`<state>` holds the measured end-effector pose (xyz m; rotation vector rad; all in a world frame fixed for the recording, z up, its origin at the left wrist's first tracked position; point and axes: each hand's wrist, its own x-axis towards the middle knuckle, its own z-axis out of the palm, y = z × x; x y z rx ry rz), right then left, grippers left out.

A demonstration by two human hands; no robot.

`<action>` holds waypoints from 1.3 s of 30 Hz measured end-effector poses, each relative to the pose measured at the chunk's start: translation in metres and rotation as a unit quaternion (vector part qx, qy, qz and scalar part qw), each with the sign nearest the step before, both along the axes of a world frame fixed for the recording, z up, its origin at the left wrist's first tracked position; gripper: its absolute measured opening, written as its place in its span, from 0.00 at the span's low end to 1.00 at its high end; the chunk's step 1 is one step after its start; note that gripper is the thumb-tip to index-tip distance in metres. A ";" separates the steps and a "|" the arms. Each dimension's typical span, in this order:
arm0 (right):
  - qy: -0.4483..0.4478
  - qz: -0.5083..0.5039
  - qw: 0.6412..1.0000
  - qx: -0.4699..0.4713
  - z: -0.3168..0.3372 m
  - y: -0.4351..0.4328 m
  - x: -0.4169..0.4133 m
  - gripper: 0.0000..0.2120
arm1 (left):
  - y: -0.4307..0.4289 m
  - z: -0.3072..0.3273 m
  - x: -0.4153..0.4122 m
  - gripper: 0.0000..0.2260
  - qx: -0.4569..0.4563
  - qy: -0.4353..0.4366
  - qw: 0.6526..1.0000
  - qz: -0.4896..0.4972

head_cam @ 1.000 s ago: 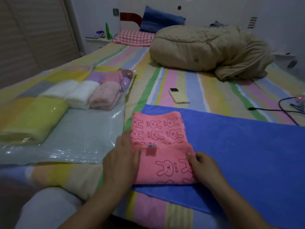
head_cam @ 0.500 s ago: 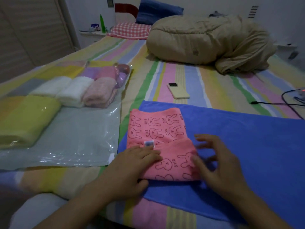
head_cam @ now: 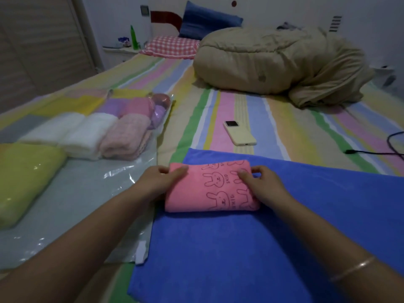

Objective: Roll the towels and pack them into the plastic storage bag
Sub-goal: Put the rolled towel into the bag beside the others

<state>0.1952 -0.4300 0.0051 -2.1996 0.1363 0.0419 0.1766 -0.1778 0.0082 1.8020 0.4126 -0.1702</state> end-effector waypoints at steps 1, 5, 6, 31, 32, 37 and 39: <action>0.006 -0.011 1.000 -0.028 -0.003 0.001 0.005 0.16 | 0.001 -0.005 0.003 0.20 0.059 -0.021 0.998 0.004; 0.026 -0.024 0.993 -0.112 -0.006 0.005 0.013 0.21 | -0.003 -0.010 0.009 0.18 0.281 -0.144 0.949 -0.003; 0.036 -0.025 0.990 -0.131 -0.006 0.004 0.016 0.21 | -0.008 -0.008 0.009 0.18 0.341 -0.160 0.926 -0.012; 0.054 0.214 0.937 0.269 0.101 0.020 -0.080 0.22 | 0.015 0.122 -0.120 0.20 0.227 -0.136 0.897 -0.353; 0.068 0.237 0.938 0.243 0.104 0.030 -0.085 0.21 | 0.023 0.116 -0.137 0.22 0.189 -0.124 0.912 -0.341; 0.082 0.298 0.945 0.110 0.091 0.101 -0.104 0.15 | 0.074 0.083 -0.200 0.30 0.054 -0.110 0.966 -0.228; 0.010 0.281 0.958 0.055 0.068 0.135 -0.107 0.10 | 0.098 0.076 -0.223 0.34 0.029 -0.116 0.971 -0.206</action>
